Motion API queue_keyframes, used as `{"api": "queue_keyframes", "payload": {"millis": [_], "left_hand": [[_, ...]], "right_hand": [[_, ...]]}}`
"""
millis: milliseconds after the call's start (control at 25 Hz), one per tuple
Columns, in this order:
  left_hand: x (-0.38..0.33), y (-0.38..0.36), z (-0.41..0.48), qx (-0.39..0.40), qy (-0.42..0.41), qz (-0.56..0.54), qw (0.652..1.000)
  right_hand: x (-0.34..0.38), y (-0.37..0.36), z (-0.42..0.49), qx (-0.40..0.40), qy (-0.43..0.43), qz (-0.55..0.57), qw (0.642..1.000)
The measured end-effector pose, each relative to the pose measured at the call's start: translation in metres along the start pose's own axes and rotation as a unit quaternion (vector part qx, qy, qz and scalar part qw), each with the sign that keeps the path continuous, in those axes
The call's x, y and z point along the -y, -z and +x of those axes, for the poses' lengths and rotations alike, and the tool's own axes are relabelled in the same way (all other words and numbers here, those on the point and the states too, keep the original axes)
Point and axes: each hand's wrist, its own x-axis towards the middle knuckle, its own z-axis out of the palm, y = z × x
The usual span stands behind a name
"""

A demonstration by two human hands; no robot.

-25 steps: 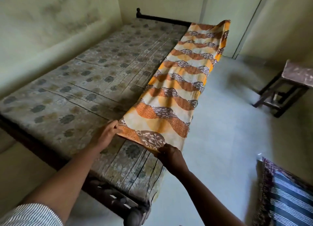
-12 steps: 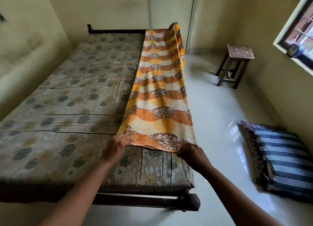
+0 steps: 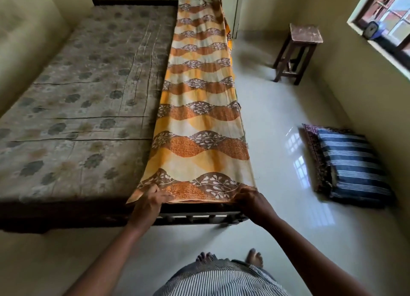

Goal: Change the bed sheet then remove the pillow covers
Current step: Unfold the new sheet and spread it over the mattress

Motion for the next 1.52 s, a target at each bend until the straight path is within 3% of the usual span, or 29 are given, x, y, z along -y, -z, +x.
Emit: {"api": "queue_keyframes", "payload": {"millis": [200,280,400,560,640,720,840,960,1000,1040,1080,1120,1200,1240,1320,1400,1440,1520], "left_hand": [[-0.007,-0.024,-0.024,0.059,0.127,-0.057,0.989],[-0.021,-0.033,-0.018,0.055,0.077,-0.038,0.995],[-0.074,-0.035,0.007,0.079,0.017,-0.083,0.993],[-0.127,-0.047,0.041,-0.019,-0.069,-0.116,0.991],[-0.132,-0.049,0.047,-0.062,-0.043,-0.156,0.985],[-0.136,-0.044,0.048,-0.079,0.02,-0.177,0.981],[-0.143,-0.043,0.047,-0.115,0.048,-0.185,0.975],[-0.145,-0.046,0.039,-0.109,0.062,-0.232,0.965],[-0.146,-0.049,0.035,-0.103,0.047,-0.232,0.966],[-0.148,-0.049,0.031,-0.097,0.037,-0.226,0.968],[-0.149,-0.05,0.028,-0.085,0.047,-0.231,0.968],[-0.15,-0.047,0.026,-0.059,0.077,-0.247,0.964],[-0.149,-0.042,0.026,0.02,0.145,-0.324,0.935],[-0.15,-0.039,0.026,0.059,0.17,-0.393,0.902],[-0.157,-0.031,0.027,0.087,0.232,-0.556,0.794],[-0.165,-0.021,0.028,0.08,0.294,-0.688,0.658],[-0.167,-0.016,0.03,0.083,0.319,-0.724,0.606],[-0.161,-0.014,0.031,0.084,0.362,-0.755,0.54]], "right_hand": [[0.006,-0.017,-0.024,-0.004,-0.029,-0.062,0.998],[0.011,-0.014,-0.022,-0.023,-0.039,-0.099,0.994],[0.018,-0.019,-0.016,-0.109,0.026,-0.122,0.986],[0.023,-0.021,-0.021,-0.186,0.035,-0.111,0.976],[0.025,-0.014,-0.032,-0.238,-0.006,-0.09,0.967],[0.028,-0.008,-0.045,-0.291,-0.116,0.016,0.95],[0.034,0.0,-0.054,-0.289,-0.285,0.283,0.869],[0.039,-0.002,-0.043,-0.162,-0.374,0.563,0.719],[0.041,-0.003,-0.036,-0.136,-0.384,0.63,0.661],[0.043,-0.004,-0.03,-0.134,-0.388,0.662,0.627],[0.044,-0.007,-0.024,-0.154,-0.395,0.652,0.629],[0.045,-0.009,-0.02,-0.187,-0.399,0.616,0.653],[0.051,-0.007,-0.016,-0.254,-0.389,0.51,0.724],[0.054,-0.006,-0.017,-0.279,-0.354,0.439,0.777],[0.059,-0.004,-0.019,-0.285,-0.216,0.295,0.886],[0.065,-0.006,-0.019,-0.192,-0.111,0.225,0.949],[0.069,-0.006,-0.019,-0.126,-0.102,0.222,0.961],[0.07,-0.013,-0.018,-0.06,-0.112,0.265,0.956]]}}
